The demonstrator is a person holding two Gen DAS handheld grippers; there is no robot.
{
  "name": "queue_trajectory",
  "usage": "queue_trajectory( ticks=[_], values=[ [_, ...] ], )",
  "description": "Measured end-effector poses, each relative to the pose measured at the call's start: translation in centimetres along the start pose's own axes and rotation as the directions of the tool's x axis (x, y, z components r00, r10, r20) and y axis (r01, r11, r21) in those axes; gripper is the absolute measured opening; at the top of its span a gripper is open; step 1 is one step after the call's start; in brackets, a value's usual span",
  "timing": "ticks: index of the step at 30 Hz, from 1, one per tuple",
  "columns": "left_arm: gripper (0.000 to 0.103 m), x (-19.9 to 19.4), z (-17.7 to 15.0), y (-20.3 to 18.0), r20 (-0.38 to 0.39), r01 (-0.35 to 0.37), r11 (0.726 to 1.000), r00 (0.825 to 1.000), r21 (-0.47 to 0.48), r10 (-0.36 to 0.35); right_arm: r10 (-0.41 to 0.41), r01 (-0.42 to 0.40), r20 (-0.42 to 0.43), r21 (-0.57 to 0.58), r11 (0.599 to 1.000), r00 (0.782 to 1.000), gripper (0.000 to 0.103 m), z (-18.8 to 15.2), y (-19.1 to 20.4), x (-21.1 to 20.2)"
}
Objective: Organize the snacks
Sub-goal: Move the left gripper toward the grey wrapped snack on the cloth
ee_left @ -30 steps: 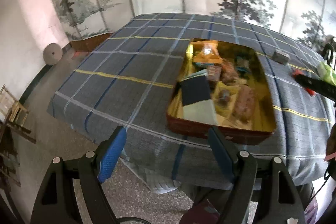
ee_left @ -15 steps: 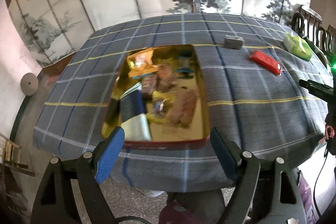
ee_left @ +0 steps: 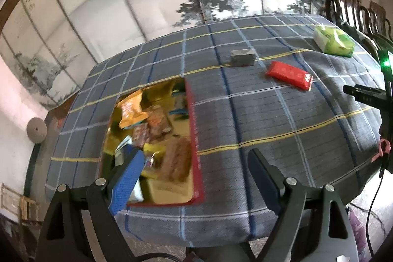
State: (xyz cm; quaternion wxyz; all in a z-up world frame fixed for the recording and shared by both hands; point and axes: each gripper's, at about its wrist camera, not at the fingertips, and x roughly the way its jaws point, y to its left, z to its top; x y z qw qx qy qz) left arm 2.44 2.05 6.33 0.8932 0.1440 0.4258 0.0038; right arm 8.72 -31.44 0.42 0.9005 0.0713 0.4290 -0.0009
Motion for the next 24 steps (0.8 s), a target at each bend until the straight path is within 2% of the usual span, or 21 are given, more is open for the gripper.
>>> queue_trajectory(
  ticks=[6,14,24],
  values=[
    [0.085,0.7,1.5,-2.1,0.010,-0.007,0.998,1.000,0.056,0.007,0.026,-0.027,0.009,0.033,0.999,1.000,0.057,0.0,-0.9,0.1],
    [0.085,2.5,3.9,-4.4,0.021,-0.022,0.987,1.000,0.160,0.019,0.035,-0.035,0.032,-0.011,0.999,0.999,0.059,-0.2,0.1,-0.1],
    [0.085,5.3,6.3,-6.3,0.009,-0.011,0.972,1.000,0.234,0.009,0.054,-0.052,0.040,-0.039,0.998,0.998,0.060,-0.4,0.6,-0.2]
  ],
)
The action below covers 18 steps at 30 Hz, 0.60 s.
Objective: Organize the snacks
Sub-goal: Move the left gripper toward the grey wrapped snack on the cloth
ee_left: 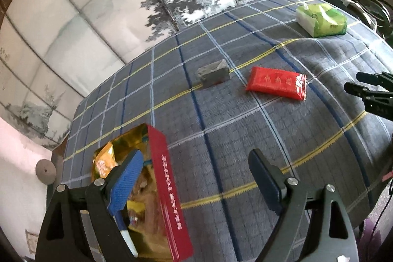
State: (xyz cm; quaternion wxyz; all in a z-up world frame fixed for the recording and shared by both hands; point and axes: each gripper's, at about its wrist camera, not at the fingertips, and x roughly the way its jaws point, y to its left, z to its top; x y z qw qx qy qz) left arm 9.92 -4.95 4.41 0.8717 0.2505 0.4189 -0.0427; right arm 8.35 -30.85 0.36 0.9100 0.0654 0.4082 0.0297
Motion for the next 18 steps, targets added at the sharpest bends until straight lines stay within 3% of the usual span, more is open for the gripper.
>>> queue_trajectory(
  ticks=[11,18],
  values=[
    [0.085,3.8,2.7,0.2,0.001,0.077,0.992,0.997,0.099,-0.077,0.015,-0.015,0.015,-0.014,1.000,1.000,0.060,-0.1,0.2,-0.3],
    [0.085,6.4,5.7,1.3,0.032,0.149,0.958,0.986,0.245,-0.162,0.029,-0.028,0.015,-0.031,0.999,0.999,0.060,-0.2,0.5,-0.4]
  ],
)
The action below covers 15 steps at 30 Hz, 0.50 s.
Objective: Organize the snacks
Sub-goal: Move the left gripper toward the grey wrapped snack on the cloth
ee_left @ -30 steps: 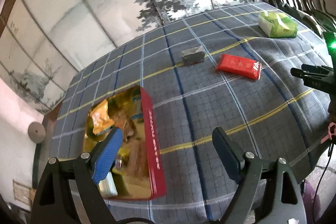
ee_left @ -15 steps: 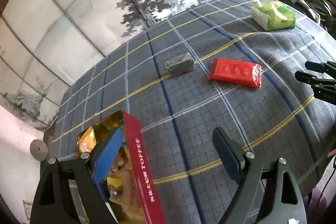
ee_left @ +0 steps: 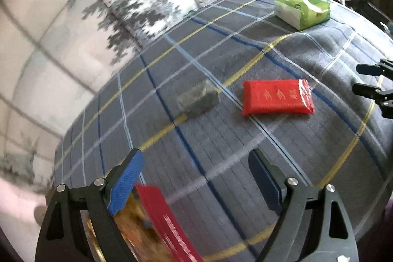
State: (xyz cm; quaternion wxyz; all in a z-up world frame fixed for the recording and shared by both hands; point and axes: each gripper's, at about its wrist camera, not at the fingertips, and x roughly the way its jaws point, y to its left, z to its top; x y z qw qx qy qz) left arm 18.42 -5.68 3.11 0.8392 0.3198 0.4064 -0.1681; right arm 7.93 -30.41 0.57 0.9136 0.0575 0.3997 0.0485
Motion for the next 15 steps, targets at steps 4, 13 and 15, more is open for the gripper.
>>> queue_trajectory(
  ticks=[4,13,15],
  values=[
    [0.085,1.7,1.5,0.8,-0.015,0.073,0.993,0.997,0.093,-0.072,0.009,-0.009,0.006,0.005,1.000,1.000,0.060,0.0,-0.1,-0.1],
    [0.077,7.4,4.9,2.0,-0.119,0.181,0.952,0.981,0.247,-0.156,0.020,-0.020,0.024,0.014,1.000,1.000,0.060,0.0,-0.4,-0.4],
    [0.076,8.3,5.8,2.2,-0.129,0.210,0.939,0.975,0.274,-0.180,0.018,-0.018,0.025,0.016,1.000,1.000,0.060,0.0,-0.5,-0.5]
  ],
)
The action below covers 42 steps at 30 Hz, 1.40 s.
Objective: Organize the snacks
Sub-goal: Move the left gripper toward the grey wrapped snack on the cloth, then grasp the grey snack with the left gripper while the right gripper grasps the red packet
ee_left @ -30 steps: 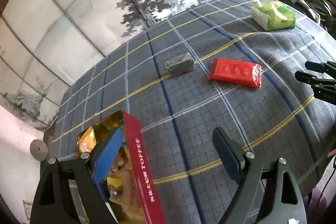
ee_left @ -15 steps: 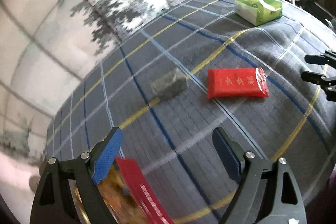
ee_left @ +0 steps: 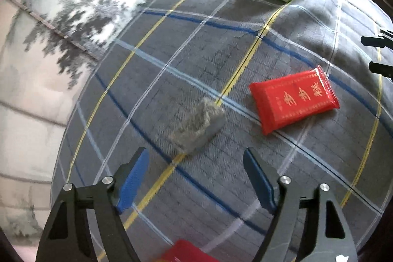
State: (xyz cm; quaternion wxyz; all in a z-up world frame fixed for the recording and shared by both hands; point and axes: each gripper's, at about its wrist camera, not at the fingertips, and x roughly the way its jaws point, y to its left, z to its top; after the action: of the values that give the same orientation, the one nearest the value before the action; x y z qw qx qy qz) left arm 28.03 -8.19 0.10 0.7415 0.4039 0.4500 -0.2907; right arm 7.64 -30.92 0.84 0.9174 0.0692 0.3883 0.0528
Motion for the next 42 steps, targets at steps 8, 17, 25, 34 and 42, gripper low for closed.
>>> queue_trajectory(
  ticks=[8,17,25,34,42],
  values=[
    [0.076,3.6,1.9,1.2,-0.053,0.072,0.995,0.996,0.071,-0.069,-0.002,0.002,-0.001,0.000,1.000,1.000,0.060,0.0,0.0,0.0],
    [0.023,4.4,-0.3,1.9,-0.070,0.093,0.965,0.991,-0.246,-0.113,-0.011,0.011,-0.005,0.025,1.000,1.000,0.060,0.1,-0.4,0.5],
    [0.023,-1.1,-8.6,-2.8,-0.006,0.147,0.720,0.979,-0.678,-0.206,-0.017,0.017,-0.011,0.030,0.999,1.000,0.060,0.2,-0.5,0.7],
    [0.023,-5.7,-12.5,-11.4,0.048,0.189,0.686,0.975,-0.703,-0.219,0.116,-0.124,-0.087,-0.087,0.988,0.989,0.060,0.5,1.5,1.4],
    [0.023,-5.6,-12.9,-12.3,0.038,0.153,0.728,0.984,-0.668,-0.172,0.133,-0.179,-0.160,-0.325,0.929,0.978,0.071,4.4,6.4,5.3]
  ],
)
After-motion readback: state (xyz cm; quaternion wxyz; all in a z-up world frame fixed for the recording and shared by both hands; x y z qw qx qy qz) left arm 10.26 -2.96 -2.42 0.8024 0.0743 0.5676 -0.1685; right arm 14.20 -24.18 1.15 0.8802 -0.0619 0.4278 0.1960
